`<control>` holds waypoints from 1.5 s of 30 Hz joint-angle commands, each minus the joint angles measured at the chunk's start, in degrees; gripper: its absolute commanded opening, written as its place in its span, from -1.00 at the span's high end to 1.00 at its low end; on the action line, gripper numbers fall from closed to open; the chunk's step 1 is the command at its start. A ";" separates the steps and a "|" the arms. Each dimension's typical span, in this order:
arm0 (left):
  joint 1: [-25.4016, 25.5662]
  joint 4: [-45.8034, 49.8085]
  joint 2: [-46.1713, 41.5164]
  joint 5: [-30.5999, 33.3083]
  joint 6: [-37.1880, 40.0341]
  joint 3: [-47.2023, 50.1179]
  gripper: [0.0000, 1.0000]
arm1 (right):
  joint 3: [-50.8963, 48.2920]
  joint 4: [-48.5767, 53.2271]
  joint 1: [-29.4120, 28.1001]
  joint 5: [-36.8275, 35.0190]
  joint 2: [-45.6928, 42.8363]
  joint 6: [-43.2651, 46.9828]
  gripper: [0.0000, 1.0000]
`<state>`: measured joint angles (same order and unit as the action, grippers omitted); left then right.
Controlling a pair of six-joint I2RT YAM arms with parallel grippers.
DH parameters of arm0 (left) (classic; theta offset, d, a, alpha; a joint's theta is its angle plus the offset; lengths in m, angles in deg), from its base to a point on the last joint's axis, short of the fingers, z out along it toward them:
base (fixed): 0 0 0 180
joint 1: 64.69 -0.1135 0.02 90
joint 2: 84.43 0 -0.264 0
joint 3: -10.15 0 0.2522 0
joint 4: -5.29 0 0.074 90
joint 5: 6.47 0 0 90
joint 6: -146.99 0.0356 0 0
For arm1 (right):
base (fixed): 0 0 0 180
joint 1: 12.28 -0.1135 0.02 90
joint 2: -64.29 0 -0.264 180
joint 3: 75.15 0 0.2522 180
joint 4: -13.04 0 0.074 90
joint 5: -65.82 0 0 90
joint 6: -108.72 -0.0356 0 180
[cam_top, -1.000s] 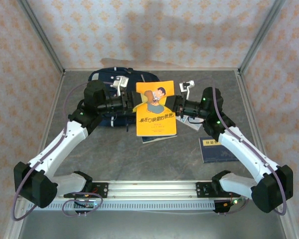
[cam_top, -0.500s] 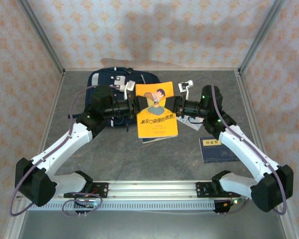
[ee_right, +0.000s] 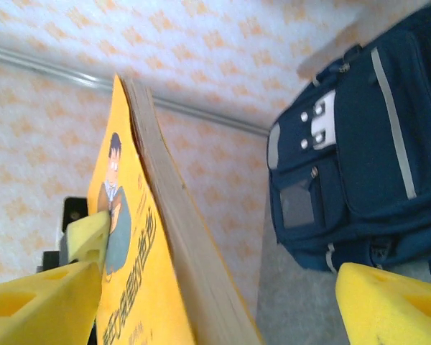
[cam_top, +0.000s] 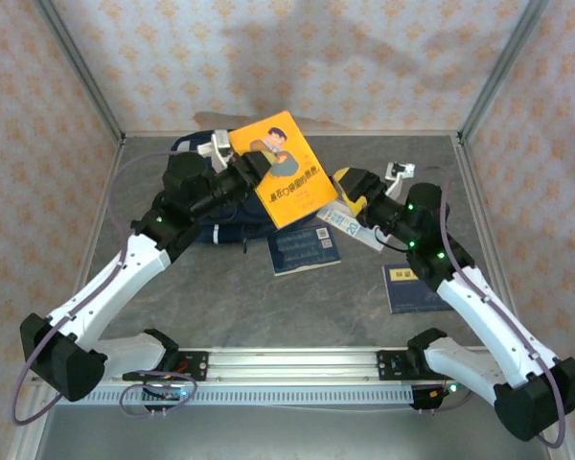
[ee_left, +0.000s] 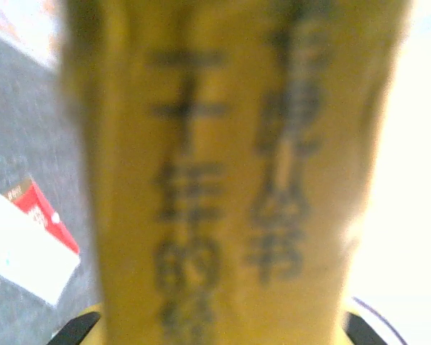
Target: Pack the student bag
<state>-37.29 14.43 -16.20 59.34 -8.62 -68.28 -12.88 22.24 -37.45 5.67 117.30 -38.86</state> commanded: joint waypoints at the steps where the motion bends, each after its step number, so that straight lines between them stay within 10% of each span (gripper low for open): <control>1: 0.17 -9.26 -0.72 10.89 -4.13 -0.39 1.00 | -3.21 -11.25 0.12 -4.26 0.51 -10.38 -0.72; 20: 2.13 -13.13 1.28 14.52 -9.81 0.08 1.00 | 0.27 -38.63 -6.28 0.87 15.12 -18.57 -0.84; 45: 6.45 -11.02 0.66 19.42 -7.18 2.11 1.00 | 4.13 -29.92 -7.88 -3.04 16.60 -17.76 0.28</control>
<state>-31.39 7.70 -14.11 76.65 -16.90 -65.96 -10.76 -8.16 -44.92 2.37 135.40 -57.04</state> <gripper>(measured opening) 0.172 0.401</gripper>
